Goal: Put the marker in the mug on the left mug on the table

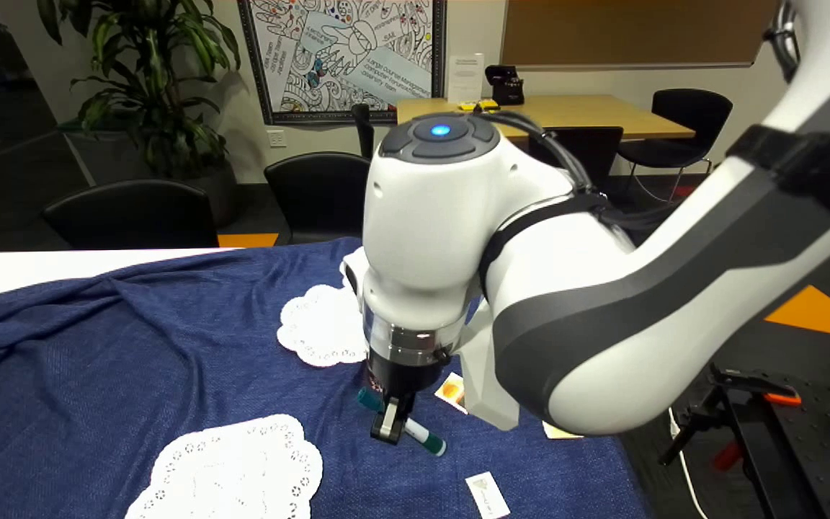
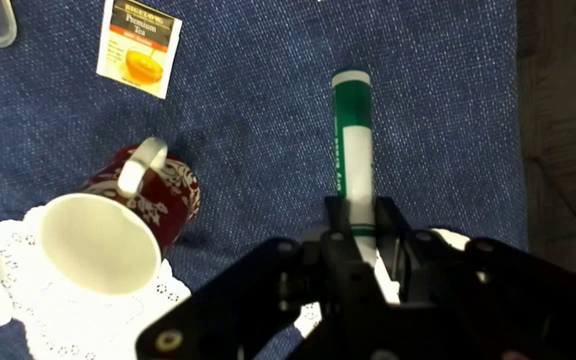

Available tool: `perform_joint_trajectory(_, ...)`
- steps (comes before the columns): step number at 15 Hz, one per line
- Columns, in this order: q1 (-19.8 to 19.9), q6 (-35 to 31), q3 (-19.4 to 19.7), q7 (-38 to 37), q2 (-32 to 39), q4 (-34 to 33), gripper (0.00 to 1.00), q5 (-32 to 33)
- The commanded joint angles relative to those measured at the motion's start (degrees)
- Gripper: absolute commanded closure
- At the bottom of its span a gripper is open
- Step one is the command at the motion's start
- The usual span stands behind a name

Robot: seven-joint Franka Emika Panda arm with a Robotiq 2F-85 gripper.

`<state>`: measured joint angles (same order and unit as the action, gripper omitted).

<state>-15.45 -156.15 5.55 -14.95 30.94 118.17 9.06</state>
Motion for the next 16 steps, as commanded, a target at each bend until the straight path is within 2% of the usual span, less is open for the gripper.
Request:
perform_joint_trajectory(1,-0.16,2.70,0.17,0.48,5.74,-5.21,0.95,1.78)
perform_joint_trajectory(8,0.52,5.35,-0.03,0.41,15.81,-12.74,0.93,0.12)
perform_joint_trajectory(9,0.47,6.07,0.08,0.28,16.63,-13.54,0.70,0.07)
perform_joint_trajectory(10,0.24,6.51,0.30,-0.11,17.17,-14.07,0.54,0.08)
perform_joint_trajectory(13,-0.05,7.25,0.63,-0.51,16.82,-14.18,0.33,0.32)
perform_joint_trajectory(16,-0.69,5.68,1.14,-1.05,13.20,-10.99,0.11,0.79)
